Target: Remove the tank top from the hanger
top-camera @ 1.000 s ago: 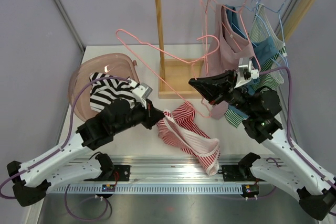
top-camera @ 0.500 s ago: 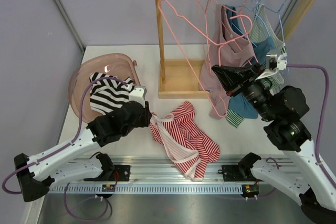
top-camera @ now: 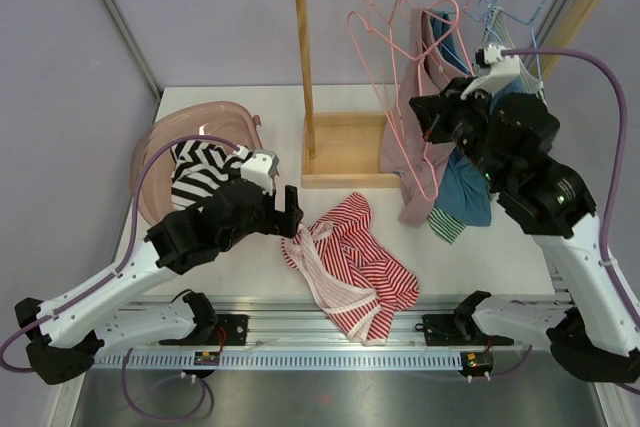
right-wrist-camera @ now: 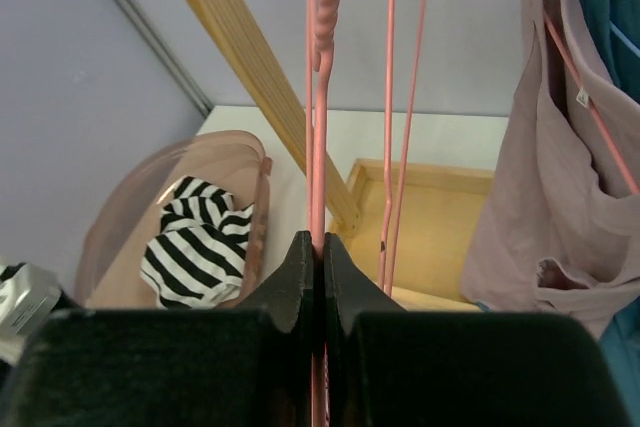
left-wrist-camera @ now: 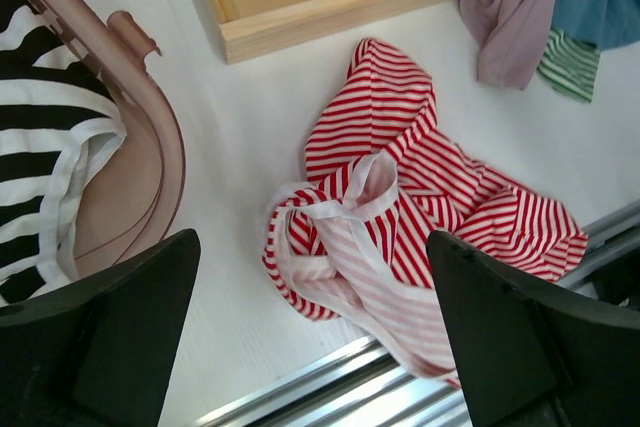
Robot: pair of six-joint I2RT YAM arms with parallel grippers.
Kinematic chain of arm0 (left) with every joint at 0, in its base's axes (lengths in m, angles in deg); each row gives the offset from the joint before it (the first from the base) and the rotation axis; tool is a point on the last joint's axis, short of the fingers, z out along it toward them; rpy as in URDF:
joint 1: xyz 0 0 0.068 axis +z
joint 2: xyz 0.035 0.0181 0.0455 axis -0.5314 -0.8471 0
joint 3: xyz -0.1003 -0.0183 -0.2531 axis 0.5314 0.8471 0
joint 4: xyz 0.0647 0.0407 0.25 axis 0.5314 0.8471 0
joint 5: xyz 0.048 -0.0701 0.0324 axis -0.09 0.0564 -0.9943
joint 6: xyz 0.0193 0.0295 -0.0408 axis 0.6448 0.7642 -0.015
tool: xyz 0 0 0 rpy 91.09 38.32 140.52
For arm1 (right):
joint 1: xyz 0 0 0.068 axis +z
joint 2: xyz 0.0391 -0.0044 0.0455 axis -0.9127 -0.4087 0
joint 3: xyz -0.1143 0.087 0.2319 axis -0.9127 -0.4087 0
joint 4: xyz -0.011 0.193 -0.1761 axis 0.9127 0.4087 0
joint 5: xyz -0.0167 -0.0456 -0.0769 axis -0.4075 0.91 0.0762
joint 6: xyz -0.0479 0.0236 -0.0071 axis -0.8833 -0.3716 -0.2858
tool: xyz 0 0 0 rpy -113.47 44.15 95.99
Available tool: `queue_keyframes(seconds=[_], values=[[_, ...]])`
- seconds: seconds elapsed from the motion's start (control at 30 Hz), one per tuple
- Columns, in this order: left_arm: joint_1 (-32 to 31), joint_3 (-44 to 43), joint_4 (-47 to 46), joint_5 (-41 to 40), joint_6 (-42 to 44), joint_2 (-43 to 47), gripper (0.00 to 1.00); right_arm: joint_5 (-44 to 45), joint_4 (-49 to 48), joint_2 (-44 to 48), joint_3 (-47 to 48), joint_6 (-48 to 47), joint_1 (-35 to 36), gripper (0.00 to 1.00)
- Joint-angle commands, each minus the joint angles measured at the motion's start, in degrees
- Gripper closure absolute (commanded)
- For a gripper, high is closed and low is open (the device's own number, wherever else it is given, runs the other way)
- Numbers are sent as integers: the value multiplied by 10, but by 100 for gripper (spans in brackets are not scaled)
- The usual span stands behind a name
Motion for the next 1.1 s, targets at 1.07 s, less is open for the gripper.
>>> queue_keyframes(seconds=[1.07], values=[[-16,49,96,-53,28,98,1,151,92,-403,428,-145,14,96]])
